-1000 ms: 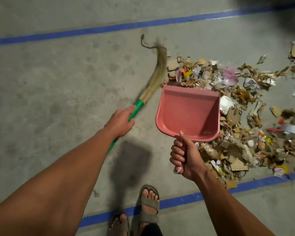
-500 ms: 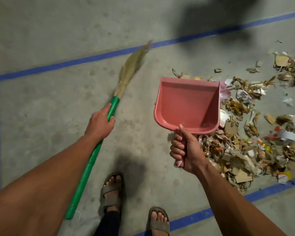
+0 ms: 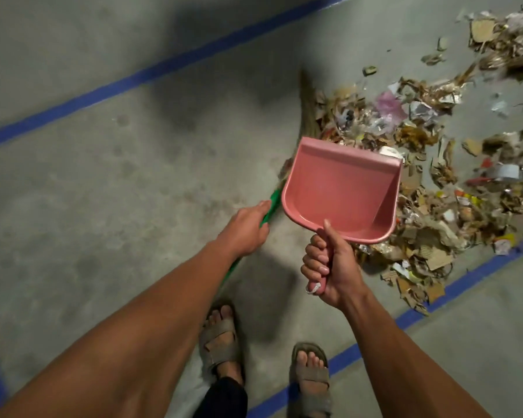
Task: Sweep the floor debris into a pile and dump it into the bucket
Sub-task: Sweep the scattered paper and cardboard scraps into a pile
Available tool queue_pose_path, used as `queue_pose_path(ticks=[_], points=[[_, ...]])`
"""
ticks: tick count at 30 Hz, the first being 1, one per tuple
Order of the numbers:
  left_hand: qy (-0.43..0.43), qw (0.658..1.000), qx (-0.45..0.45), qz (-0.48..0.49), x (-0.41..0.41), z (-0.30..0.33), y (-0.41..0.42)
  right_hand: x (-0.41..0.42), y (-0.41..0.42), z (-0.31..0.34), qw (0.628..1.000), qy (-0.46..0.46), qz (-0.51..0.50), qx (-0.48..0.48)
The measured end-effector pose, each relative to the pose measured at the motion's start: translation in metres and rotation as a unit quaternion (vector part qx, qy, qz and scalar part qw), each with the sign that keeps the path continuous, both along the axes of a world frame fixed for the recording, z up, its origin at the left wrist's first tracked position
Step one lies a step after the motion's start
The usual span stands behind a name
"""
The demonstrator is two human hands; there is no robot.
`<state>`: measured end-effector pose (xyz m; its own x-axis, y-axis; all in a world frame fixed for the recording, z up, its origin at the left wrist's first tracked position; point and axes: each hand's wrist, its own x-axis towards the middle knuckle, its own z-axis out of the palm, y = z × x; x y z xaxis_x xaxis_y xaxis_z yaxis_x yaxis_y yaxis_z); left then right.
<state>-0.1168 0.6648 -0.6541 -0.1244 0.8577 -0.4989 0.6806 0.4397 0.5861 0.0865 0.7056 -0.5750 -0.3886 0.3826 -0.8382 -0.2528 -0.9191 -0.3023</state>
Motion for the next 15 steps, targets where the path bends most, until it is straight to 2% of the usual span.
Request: queue_pose_path(ticks=[8, 12, 15], points=[[0.061, 0.980, 0.057, -0.181, 0.008, 0.024, 0.015, 0.025, -0.001, 0.017, 0.998, 0.011, -0.057, 0.010], [0.091, 0.971, 0.065, -0.213, 0.011, 0.032, 0.015, 0.037, -0.003, 0.026, 0.998, 0.016, -0.057, 0.021], [0.091, 0.973, 0.092, -0.193, 0.014, 0.038, 0.006, 0.047, -0.009, 0.034, 0.998, 0.019, -0.058, 0.027]])
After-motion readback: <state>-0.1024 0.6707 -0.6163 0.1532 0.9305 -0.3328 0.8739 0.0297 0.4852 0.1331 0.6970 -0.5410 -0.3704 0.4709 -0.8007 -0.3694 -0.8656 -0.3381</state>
